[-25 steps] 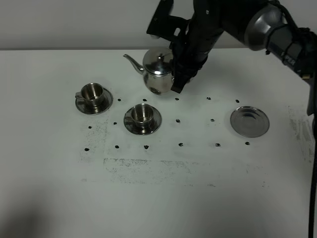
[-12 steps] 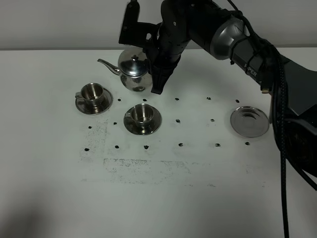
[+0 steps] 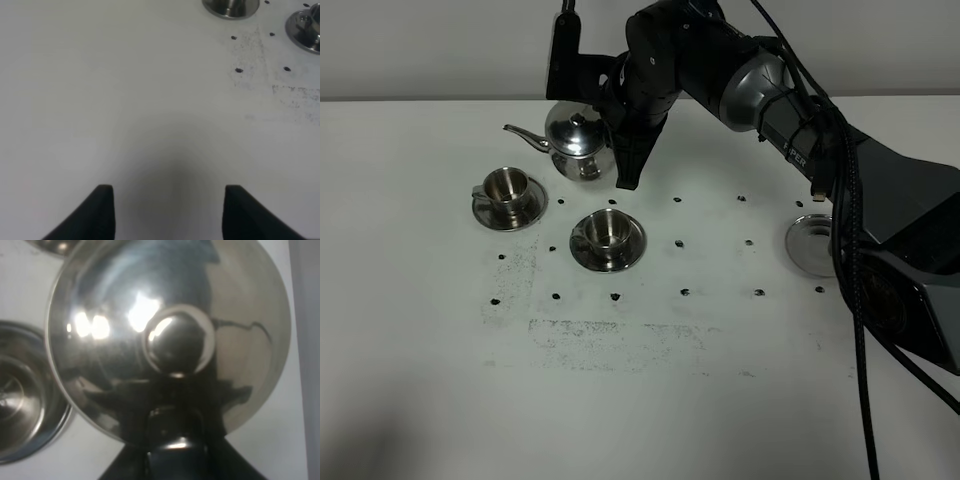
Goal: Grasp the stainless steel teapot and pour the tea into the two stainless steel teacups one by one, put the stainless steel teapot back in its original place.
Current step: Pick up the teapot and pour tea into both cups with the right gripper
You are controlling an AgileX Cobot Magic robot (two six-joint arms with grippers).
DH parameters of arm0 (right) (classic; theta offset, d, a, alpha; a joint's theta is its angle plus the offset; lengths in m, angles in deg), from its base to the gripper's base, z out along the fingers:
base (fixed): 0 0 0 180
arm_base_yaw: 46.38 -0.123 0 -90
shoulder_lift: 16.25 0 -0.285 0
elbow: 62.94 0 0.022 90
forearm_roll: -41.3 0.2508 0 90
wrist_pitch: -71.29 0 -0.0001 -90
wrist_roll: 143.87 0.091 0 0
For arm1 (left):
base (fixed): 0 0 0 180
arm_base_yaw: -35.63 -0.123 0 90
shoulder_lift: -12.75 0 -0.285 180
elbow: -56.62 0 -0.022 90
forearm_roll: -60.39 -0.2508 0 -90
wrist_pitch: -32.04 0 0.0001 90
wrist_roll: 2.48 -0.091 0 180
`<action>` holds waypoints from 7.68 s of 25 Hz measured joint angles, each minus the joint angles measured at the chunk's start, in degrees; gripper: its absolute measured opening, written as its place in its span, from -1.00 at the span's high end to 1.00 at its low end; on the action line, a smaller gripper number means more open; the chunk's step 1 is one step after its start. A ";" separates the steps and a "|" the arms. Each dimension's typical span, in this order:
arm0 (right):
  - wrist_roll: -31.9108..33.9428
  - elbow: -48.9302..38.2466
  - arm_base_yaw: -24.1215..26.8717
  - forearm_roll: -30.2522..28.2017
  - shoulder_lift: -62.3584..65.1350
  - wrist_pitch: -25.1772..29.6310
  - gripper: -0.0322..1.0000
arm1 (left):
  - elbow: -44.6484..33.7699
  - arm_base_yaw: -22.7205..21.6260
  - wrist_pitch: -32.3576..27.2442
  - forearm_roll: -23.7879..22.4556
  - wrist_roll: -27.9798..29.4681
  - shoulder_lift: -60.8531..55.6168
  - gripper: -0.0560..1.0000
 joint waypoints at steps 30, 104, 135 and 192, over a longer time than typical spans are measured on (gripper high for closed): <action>-16.07 0.24 -1.43 -7.03 -1.66 -6.88 0.55 | 0.00 0.00 0.00 0.00 0.00 0.00 0.01; -23.31 0.30 -5.20 -25.34 -4.63 -15.95 0.55 | 0.00 0.00 0.00 0.00 0.00 0.00 0.01; -24.82 0.30 -5.20 -27.37 -4.63 -17.62 0.55 | 0.00 0.00 0.00 0.00 0.00 0.00 0.01; -26.31 0.30 -4.58 -20.79 -4.57 -15.99 0.55 | 0.00 0.00 0.00 0.00 0.00 0.00 0.01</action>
